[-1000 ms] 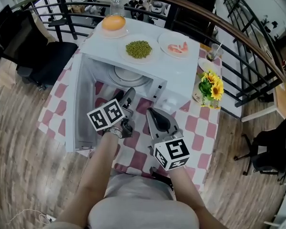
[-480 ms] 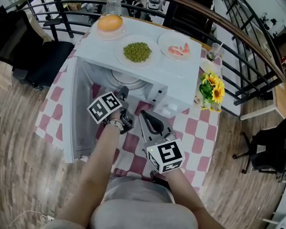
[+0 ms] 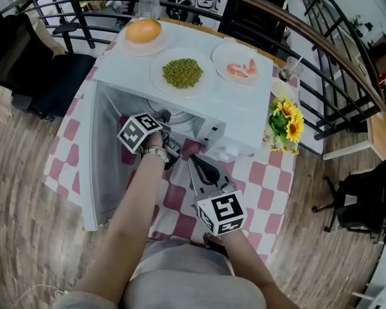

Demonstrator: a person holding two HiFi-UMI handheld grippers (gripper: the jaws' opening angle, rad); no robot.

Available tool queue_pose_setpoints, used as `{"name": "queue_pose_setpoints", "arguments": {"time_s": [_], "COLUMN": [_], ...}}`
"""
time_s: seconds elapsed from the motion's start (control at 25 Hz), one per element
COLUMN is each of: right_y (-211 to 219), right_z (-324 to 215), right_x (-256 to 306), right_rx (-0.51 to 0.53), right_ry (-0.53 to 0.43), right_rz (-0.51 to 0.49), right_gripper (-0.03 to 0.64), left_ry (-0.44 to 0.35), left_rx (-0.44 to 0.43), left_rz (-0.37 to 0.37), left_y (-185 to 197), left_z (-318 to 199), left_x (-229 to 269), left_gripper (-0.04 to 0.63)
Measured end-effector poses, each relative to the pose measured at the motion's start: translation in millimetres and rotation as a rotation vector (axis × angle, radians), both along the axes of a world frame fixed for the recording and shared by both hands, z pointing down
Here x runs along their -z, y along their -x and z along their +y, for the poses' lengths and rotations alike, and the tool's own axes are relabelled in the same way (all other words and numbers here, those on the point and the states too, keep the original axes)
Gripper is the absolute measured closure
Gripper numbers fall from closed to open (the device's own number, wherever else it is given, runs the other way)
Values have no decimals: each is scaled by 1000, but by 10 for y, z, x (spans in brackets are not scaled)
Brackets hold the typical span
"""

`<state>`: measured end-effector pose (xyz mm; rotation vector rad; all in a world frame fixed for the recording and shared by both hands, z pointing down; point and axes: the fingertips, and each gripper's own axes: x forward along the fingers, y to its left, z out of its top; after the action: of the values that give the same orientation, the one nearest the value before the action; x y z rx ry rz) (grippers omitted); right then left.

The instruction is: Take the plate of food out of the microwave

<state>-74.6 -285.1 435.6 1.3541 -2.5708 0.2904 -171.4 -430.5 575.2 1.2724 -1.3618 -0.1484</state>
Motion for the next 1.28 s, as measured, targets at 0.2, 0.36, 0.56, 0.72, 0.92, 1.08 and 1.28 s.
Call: {"name": "queue_pose_setpoints", "arguments": {"time_s": [0.2,0.36,0.56,0.72,0.92,1.08,1.28], "right_y": [-13,-8,-7,-25,-17,-16,-39], "right_z": [-25,-26,-21,-23,3,35,68], "right_x": [-94,-135,-149,-130,-103,-70,-29], "right_rx": [-5,-3,-2,-5,-4,-1,-8], "right_ry": [21,32,36,35,31,25,24], "right_rz": [6,7,7,3,-1,-3,-18], "right_gripper": [592,592,592,591,592,592,592], "left_ry": [38,55,67,66,67,63,52], "left_rx": [33,34,45,28,21,18,19], "left_rz": [25,28,48,56,64,68,119], "left_y": [0,-25,-22,-22,-30,-43,-66], "left_z": [-74,-128,-125,-84,-13,50,151], "left_x": [-76,-118,-129,-116,-92,-50,-13], "left_gripper": [256,255,255,258,289,329,382]}}
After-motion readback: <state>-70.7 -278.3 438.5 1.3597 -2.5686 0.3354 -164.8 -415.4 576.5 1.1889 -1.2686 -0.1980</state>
